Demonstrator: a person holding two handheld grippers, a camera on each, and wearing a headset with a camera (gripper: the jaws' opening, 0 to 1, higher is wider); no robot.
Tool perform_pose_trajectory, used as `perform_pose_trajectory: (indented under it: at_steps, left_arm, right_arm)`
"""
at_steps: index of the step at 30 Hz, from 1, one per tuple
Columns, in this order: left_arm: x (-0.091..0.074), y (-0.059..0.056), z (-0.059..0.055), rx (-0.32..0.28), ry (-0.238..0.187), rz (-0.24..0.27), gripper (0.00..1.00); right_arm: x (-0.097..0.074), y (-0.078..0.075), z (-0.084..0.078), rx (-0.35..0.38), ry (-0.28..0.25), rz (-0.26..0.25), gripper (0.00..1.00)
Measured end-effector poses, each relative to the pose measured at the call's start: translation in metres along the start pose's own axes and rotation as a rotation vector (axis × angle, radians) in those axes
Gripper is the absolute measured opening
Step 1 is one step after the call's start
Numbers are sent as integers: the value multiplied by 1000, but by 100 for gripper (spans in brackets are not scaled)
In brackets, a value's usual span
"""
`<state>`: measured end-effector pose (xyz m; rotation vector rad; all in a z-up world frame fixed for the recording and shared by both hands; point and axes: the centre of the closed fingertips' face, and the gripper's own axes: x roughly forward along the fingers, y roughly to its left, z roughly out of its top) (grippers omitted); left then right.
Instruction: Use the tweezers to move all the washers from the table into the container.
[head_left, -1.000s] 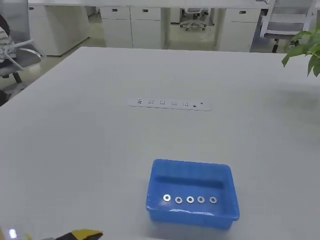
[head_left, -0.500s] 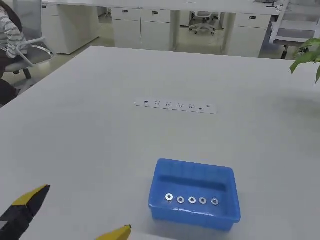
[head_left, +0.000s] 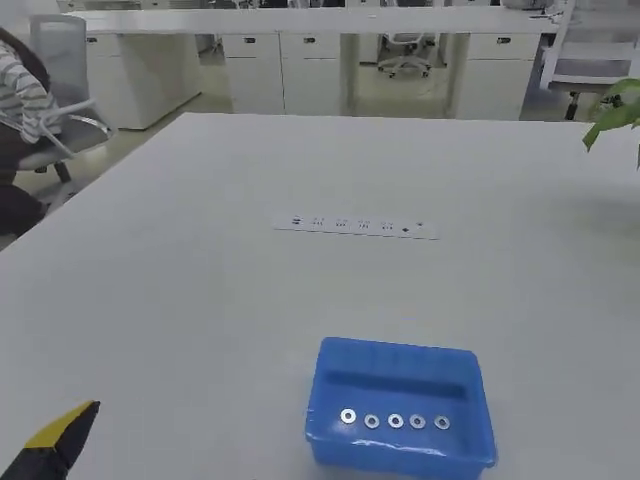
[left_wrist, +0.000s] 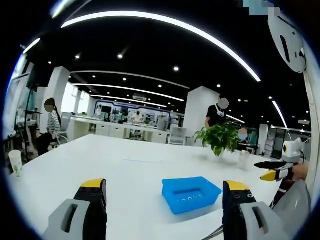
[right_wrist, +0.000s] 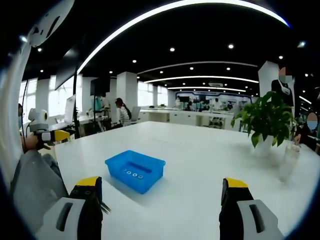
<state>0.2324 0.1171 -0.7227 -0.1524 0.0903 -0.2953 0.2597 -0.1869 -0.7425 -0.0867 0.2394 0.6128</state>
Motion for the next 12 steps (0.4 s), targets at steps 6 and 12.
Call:
perform_pose_trajectory:
  at_steps: [6, 12]
  left_arm:
    - [0, 1, -4, -1, 13, -14, 98]
    - [-2, 7, -8, 1, 15, -10, 98]
  right_arm:
    - [-4, -8, -1, 0, -7, -27, 99]
    - [-5, -15, 0, 20, -21, -47, 99]
